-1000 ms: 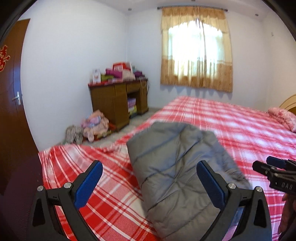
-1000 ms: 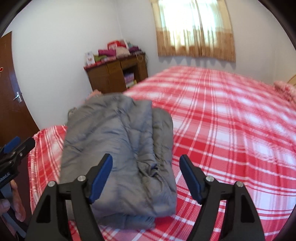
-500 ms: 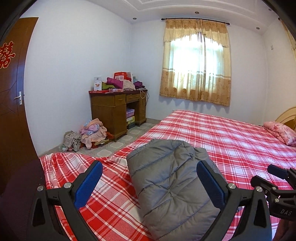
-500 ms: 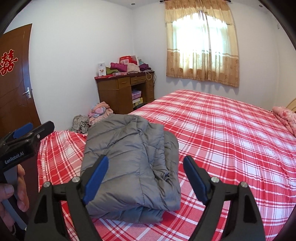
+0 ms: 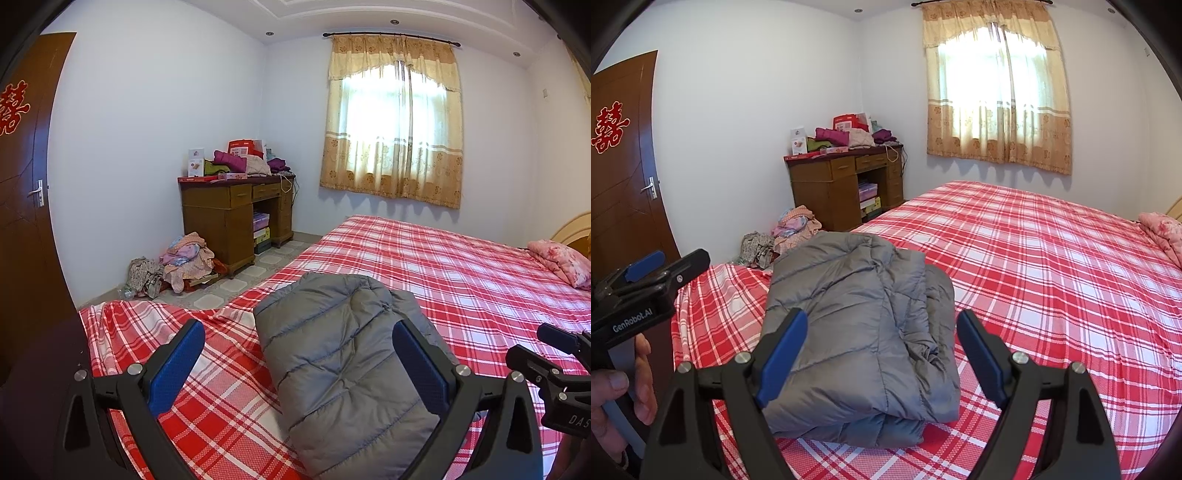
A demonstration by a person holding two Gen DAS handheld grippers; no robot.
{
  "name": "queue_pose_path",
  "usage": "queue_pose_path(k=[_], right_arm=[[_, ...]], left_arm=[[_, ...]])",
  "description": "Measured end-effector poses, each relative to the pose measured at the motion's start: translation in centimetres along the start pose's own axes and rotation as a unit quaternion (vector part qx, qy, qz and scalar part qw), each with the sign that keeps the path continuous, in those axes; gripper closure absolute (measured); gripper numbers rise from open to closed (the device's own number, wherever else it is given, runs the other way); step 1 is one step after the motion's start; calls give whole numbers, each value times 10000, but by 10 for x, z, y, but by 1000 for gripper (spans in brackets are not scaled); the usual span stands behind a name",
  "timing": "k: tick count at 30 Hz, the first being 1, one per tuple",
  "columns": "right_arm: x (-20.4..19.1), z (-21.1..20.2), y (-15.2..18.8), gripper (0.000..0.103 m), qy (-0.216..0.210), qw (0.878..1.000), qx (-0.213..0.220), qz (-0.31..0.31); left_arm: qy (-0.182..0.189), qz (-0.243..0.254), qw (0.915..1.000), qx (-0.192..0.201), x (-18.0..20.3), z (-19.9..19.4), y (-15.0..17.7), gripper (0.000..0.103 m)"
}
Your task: Fold large clothes
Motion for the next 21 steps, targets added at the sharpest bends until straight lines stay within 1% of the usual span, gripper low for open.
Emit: queue_pose_path(k=[21], right_arm=[[0,0,-1,18,-16,10000,18,12]], left_arm=[[-18,-8,10000,-22,-2,2,1,1]])
Point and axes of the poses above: each gripper's, at about its wrist camera, not at the fingertips, and z roughly the way its jaws point, x to its right, y to its underside, the point moved 3 cm from there along z, roughly the way its jaws point, and after that the axes turned 1 degree about x, right-handed, at the moved point
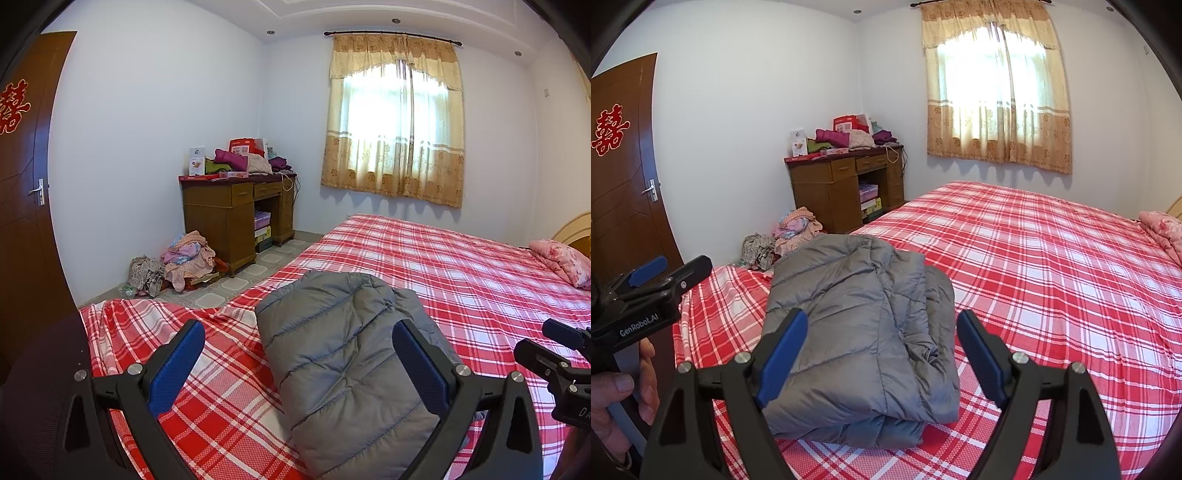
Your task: Fold large clothes
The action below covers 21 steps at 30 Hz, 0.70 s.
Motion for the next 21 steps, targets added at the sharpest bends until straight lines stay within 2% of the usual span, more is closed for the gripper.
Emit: queue_pose_path(k=[21], right_arm=[[-3,-1,-2,18,-25,10000,59,24]], left_arm=[[-46,55,10000,4,4,2,0,1]])
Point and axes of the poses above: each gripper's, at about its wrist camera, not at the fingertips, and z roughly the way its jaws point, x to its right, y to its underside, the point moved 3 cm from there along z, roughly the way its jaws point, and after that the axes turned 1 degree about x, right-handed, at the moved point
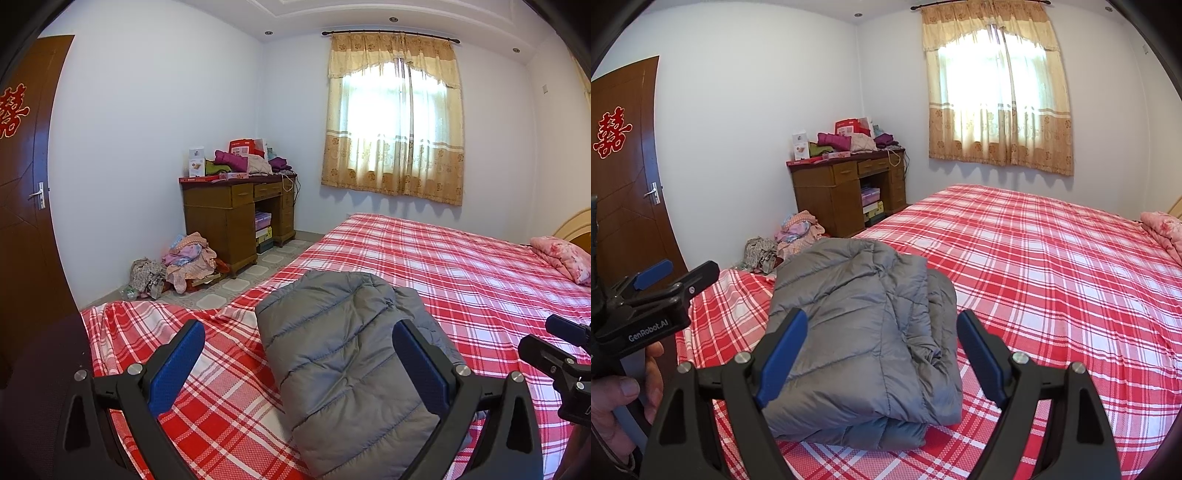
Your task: Fold large clothes
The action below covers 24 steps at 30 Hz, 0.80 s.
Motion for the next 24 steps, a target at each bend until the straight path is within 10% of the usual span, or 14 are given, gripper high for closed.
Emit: queue_pose_path(k=[24], right_arm=[[-5,-2,-2,18,-31,10000,33,35]], left_arm=[[-27,154,9999,61,0,3,5,1]])
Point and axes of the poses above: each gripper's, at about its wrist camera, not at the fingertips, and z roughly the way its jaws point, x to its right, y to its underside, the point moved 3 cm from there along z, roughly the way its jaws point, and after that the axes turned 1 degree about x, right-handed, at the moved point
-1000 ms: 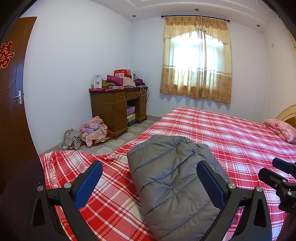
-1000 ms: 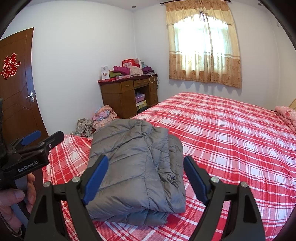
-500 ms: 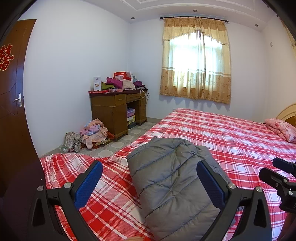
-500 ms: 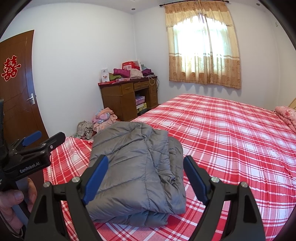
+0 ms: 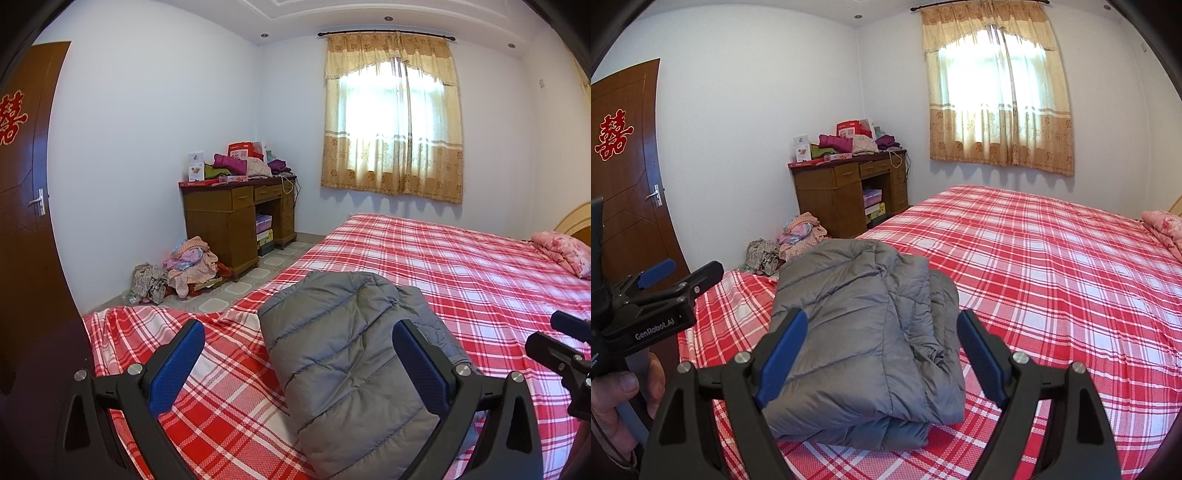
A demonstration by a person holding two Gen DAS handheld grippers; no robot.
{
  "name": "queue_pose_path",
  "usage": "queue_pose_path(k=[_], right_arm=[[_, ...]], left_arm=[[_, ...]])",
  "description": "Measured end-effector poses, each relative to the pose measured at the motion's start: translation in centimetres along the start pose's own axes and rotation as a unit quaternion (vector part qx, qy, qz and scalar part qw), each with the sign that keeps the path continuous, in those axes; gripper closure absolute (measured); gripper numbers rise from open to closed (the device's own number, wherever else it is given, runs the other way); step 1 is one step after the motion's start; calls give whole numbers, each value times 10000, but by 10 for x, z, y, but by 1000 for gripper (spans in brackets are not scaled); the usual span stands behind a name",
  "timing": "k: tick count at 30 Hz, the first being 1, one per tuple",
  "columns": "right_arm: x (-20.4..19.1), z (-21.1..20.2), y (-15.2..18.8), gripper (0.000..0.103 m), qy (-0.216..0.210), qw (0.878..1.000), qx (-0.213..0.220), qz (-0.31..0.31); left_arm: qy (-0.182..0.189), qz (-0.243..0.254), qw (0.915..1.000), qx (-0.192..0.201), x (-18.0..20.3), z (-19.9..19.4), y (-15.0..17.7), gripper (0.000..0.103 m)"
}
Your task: Fold large clothes
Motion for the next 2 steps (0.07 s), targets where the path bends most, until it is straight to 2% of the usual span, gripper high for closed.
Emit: queue_pose_path(k=[2], right_arm=[[0,0,0,17,7,10000,-1,3]], left_arm=[[31,36,10000,17,2,0,0,1]])
Point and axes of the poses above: each gripper's, at about its wrist camera, not at the fingertips, and z roughly the way its jaws point, x to its right, y to its underside, the point moved 3 cm from there along z, roughly the way its jaws point, and after that the axes turned 1 degree about x, right-handed, at the moved point
